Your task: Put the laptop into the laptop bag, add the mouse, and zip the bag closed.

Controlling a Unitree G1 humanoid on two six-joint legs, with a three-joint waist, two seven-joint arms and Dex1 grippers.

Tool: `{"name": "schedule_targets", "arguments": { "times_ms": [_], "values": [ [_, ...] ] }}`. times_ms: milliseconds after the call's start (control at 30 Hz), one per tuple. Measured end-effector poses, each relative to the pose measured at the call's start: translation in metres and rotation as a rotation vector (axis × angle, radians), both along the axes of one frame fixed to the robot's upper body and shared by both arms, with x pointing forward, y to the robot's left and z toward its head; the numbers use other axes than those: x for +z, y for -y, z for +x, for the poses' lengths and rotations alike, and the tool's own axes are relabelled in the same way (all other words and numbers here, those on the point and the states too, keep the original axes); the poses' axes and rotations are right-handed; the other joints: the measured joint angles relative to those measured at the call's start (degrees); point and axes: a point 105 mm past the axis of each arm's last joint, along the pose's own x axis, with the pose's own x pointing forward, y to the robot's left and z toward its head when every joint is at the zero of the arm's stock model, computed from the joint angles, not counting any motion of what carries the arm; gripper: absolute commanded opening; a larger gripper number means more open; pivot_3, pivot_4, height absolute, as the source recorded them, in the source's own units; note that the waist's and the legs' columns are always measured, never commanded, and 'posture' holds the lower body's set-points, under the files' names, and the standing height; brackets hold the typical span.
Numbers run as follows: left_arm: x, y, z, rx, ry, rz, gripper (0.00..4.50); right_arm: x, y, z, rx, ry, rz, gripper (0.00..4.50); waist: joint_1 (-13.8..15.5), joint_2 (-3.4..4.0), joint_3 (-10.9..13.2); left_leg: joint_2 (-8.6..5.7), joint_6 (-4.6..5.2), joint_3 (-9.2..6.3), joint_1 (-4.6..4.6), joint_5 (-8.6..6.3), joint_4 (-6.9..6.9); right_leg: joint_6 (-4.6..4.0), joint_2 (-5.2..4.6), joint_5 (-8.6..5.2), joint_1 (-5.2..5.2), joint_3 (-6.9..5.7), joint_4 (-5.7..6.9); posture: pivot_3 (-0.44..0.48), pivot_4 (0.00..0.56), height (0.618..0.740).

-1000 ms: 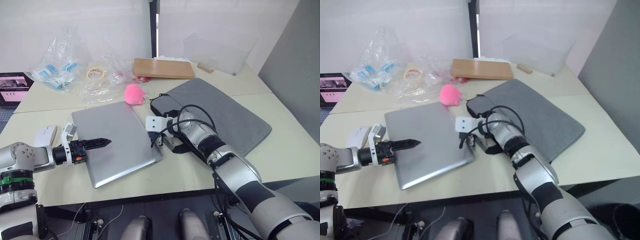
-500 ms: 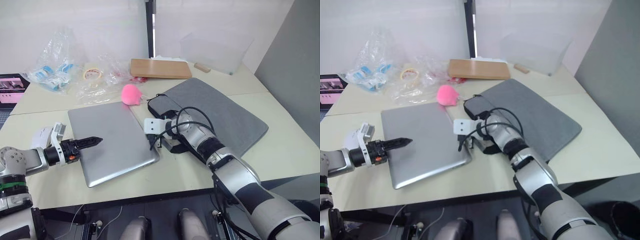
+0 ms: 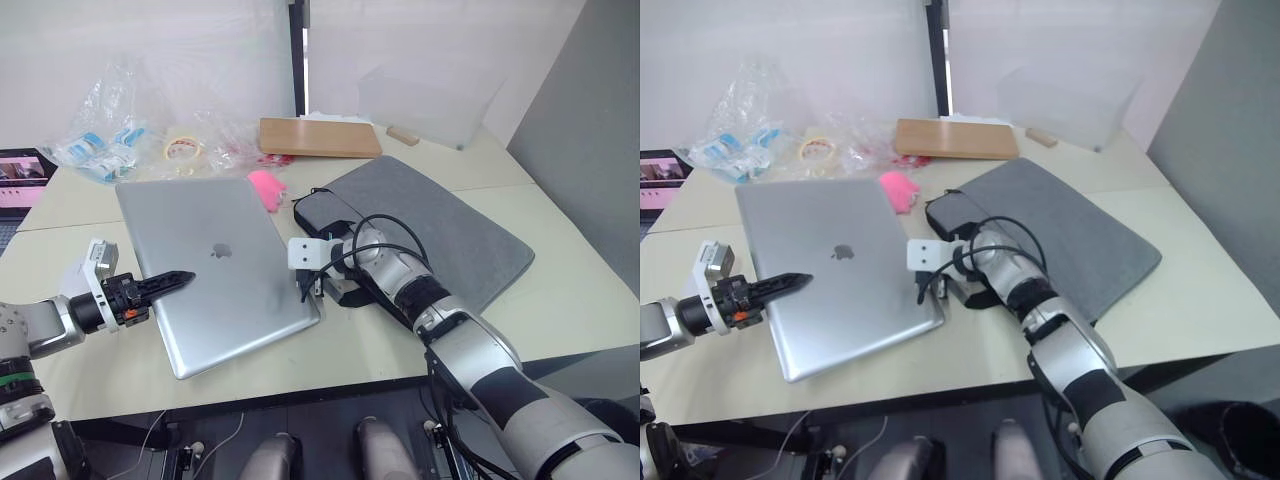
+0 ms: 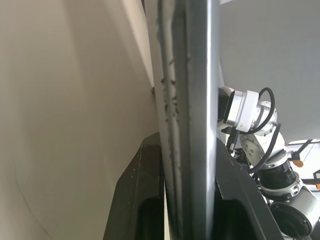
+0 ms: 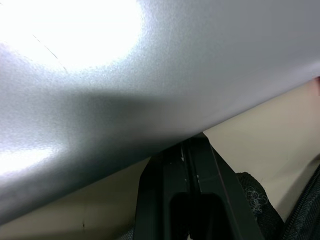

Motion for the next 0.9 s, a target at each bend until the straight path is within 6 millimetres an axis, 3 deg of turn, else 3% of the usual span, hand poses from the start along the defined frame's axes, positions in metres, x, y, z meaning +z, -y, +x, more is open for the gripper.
{"name": "schedule_targets", "arguments": {
  "times_ms": [133,233,400,500,567,733,900],
  "values": [
    [-0.002,0.000,-0.008,-0.002,-0.008,-0.013,0.36,0.005,0.001,0.002,-0.026,-0.026,0.049,0.00,0.1,0.00,0.0,0.02,-0.01,0.00,-0.01,-0.01,-0.02,0.00,0.00,0.00,-0.01,0.01,-0.02,0.000,0.150,0.740],
    [-0.004,0.003,-0.015,-0.010,-0.013,-0.038,0.36,0.023,0.003,0.007,-0.067,-0.041,0.147,0.00,0.2,-0.03,0.0,0.02,0.01,0.00,-0.05,-0.03,-0.01,-0.01,0.00,0.00,-0.01,0.01,-0.07,0.000,0.150,0.740],
    [-0.006,0.009,-0.024,-0.034,-0.032,-0.057,0.35,0.087,0.011,0.005,-0.060,-0.037,0.352,1.52,0.8,-0.04,0.0,0.03,0.11,0.00,-0.14,-0.08,-0.01,-0.06,-0.02,0.04,-0.01,0.02,-0.28,0.000,0.150,0.740],
    [-0.010,0.017,-0.032,-0.072,-0.079,-0.064,0.35,0.115,0.046,0.003,-0.124,0.005,0.397,2.51,2.0,-0.04,0.0,0.01,0.22,0.00,-0.13,-0.20,0.00,-0.06,-0.05,0.04,0.02,0.01,-0.34,0.000,0.150,0.740],
    [-0.012,0.020,-0.034,-0.072,-0.090,-0.072,0.35,0.111,0.067,0.002,-0.191,0.009,0.390,3.18,2.7,-0.08,0.0,0.01,0.21,0.03,-0.15,-0.21,0.00,-0.06,-0.03,0.04,0.01,0.02,-0.42,0.000,0.150,0.740],
    [-0.020,0.034,-0.045,-0.097,-0.137,-0.105,0.35,0.068,0.110,-0.017,-0.349,-0.106,0.308,3.18,3.3,-0.10,0.0,0.00,0.23,0.25,-0.30,-0.21,0.00,-0.10,-0.21,0.01,-0.17,0.18,-0.44,0.000,0.150,0.740],
    [-0.018,0.048,-0.047,-0.095,-0.100,-0.090,0.35,0.069,0.124,-0.036,-0.388,-0.069,0.272,3.18,3.5,-0.13,0.1,0.05,0.22,0.39,-0.20,-0.20,0.03,-0.20,-0.44,0.04,-0.05,0.17,-0.54,0.000,0.150,0.740]
  ]
}}
